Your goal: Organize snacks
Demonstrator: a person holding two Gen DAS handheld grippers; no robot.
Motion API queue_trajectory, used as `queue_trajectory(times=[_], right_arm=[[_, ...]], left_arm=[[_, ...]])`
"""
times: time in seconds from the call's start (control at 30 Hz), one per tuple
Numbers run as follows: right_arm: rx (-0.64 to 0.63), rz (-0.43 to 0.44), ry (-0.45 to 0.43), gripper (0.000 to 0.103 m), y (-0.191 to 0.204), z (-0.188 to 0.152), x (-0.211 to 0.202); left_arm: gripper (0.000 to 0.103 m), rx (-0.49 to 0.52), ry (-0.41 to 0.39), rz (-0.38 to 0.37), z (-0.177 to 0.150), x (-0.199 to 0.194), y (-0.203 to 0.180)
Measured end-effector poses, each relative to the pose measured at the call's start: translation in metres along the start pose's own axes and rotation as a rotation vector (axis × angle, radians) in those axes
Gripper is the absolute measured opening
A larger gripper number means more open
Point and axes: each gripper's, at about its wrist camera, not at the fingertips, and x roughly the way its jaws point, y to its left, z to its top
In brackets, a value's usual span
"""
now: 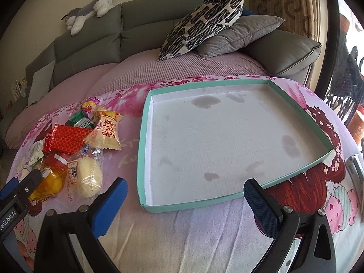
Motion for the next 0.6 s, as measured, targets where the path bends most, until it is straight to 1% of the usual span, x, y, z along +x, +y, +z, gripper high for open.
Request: queue_trajectory(times=[0.2,0.37,0.47,0.6], right_arm=[[-0.012,0.016,0.000,0.103,0.0017,0.0007,-0.0015],[-0.025,0.019,0.004,0.103,0.0040,0.0011,-0.0033],[-0.019,0.013,0.018,0.103,0.0038,0.0013,-0.0023],[-0.016,0.011,0.037,0.103,0.0037,0.0001,0.0004]], left_arm=[[0.103,-0.014,-0.002,0.008,0.0011,-0.0015,0.0030],[0.103,-0.016,0.026,0.002,-0.0011,0.0017,0.0026],[0.103,-0.038,0.048,-0.011,-0.0028,0.0049,0.0044],[0.103,-0.062,0.049,-0.015,-0.0032,0.0043,0.0085]])
